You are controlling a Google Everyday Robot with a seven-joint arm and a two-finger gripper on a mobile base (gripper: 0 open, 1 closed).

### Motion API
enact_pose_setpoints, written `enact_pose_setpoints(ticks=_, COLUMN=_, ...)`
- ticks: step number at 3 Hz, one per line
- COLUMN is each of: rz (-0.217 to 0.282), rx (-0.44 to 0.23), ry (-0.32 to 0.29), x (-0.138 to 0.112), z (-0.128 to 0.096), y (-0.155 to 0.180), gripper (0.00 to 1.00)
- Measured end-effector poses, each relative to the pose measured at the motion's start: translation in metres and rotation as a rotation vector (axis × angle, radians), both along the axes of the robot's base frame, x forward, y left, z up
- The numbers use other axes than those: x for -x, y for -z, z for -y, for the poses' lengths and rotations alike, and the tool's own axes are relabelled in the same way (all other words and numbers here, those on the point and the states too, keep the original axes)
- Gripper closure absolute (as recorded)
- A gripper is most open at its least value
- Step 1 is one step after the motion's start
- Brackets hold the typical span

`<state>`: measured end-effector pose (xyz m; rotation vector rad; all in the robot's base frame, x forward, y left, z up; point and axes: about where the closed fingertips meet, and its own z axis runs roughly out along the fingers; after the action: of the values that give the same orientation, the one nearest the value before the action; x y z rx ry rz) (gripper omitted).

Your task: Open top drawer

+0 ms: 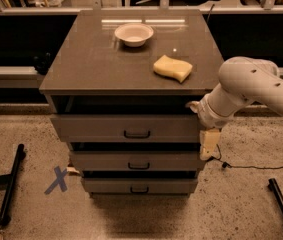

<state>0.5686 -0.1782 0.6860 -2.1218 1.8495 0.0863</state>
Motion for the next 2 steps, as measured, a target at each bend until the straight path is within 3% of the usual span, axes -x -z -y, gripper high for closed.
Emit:
enact_pose_setpoints(ticks=1, rz=-0.018, rx=-0.001, ry=-0.037, x=-0.004, z=-0.013, y=0.013, gripper=0.00)
enact_pose_setpoints(ticks=2, rz=-0.046, rx=-0.005, ry=-0.054, x=-0.004, z=-0.019, y=0.026, gripper=0.16)
